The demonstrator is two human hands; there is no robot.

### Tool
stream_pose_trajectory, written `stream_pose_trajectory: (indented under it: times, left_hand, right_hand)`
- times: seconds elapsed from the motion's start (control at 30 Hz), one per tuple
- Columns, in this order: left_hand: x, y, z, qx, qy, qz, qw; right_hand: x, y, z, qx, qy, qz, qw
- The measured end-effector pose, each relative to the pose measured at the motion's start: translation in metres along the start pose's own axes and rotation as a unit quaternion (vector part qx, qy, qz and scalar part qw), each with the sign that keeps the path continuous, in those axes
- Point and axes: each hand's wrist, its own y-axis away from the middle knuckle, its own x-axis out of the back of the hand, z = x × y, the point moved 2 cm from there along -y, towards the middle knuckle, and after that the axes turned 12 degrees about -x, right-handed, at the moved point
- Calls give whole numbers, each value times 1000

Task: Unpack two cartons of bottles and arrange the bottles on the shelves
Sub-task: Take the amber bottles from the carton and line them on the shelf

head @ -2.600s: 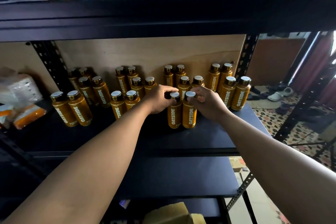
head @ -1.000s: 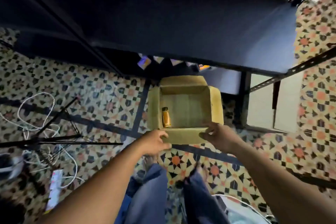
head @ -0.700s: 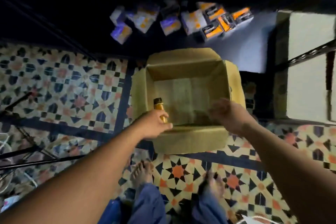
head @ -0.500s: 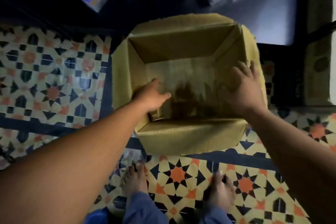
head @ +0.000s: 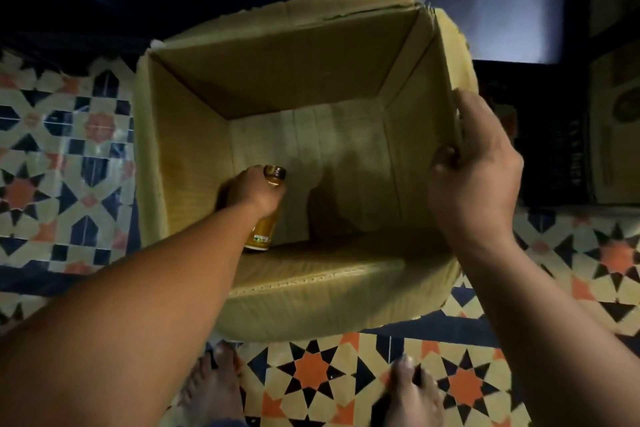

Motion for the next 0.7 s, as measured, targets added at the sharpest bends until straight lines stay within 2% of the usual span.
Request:
stream_pose_trajectory:
  times: [0.13, 0.27, 0.4, 0.5, 0.53, 0.57, 0.6, 0.63, 0.67, 0.7]
  left_hand:
    - [2, 5, 8, -53, 93, -20, 994]
    - [7, 13, 28, -136, 186, 30, 973]
    - [13, 15, 46, -173, 255, 69, 949]
    - [18, 18, 56, -208, 216, 94, 949]
    - [20, 20, 58, -224, 181, 110, 951]
    - [22, 22, 59, -240, 147, 122, 952]
    - [23, 23, 60, -255, 118, 125, 952]
    - [25, 24, 61, -266, 97, 123, 951]
    - [26, 25, 60, -273, 82, 118, 951]
    - [28, 25, 59, -282, 74, 117, 950]
  right_hand:
    - [6, -3, 3, -5, -12, -17, 1000]
    - [11, -7, 4, 4, -11, -35, 999]
    - [9, -7, 9, -31, -3, -53, 998]
    - [13, -19, -5, -23, 0, -60, 998]
    - [8, -8, 7, -65, 0, -69, 996]
    - [-3, 18, 34, -144, -9, -76, 987]
    - [-3, 51, 71, -268, 16, -97, 958]
    - [-3, 76, 119, -441, 12, -122, 889]
    - [-29, 103, 189, -532, -48, -153, 831]
    - [-59, 137, 258, -589, -106, -190, 778]
